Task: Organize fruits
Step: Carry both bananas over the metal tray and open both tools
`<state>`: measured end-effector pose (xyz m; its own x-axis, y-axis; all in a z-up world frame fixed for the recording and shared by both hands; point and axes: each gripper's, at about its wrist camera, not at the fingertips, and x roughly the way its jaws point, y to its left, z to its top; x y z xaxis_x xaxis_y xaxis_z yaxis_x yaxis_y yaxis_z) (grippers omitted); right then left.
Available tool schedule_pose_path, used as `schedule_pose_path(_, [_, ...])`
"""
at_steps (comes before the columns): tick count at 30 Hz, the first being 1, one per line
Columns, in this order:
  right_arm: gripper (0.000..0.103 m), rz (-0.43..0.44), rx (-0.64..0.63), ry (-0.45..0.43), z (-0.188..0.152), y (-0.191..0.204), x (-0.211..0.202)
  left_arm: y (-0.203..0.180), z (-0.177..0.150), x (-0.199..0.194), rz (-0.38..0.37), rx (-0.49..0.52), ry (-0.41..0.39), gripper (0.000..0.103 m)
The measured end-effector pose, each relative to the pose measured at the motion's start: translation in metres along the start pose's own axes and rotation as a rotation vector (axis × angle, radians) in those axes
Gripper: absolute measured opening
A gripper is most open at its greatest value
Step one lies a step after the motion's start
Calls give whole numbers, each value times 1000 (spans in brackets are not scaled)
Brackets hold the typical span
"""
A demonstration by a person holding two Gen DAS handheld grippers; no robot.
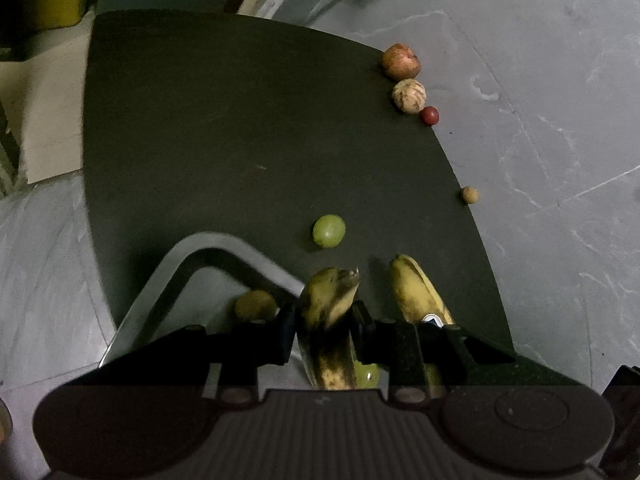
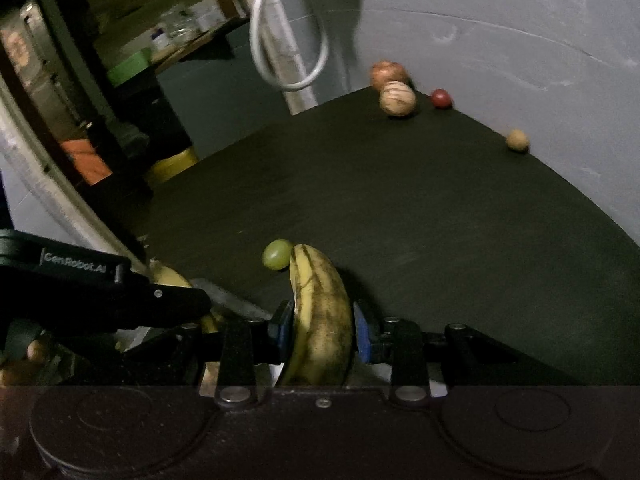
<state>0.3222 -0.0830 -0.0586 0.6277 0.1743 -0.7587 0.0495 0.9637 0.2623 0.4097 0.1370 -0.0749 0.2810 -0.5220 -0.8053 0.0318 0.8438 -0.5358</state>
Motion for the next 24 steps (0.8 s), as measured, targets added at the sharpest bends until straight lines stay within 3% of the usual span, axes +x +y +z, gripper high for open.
schedule_pose_path(10, [34, 81, -103, 57, -22, 33, -8, 30, -36, -20, 25, -72, 12, 31])
schedule_pose_path(18, [34, 68, -217, 85, -26, 53, -4, 48, -50, -26, 86, -90, 12, 31])
schedule_pose_path(24, [34, 29, -305, 87, -30, 67, -3, 51, -52, -28, 78, -88, 4, 31])
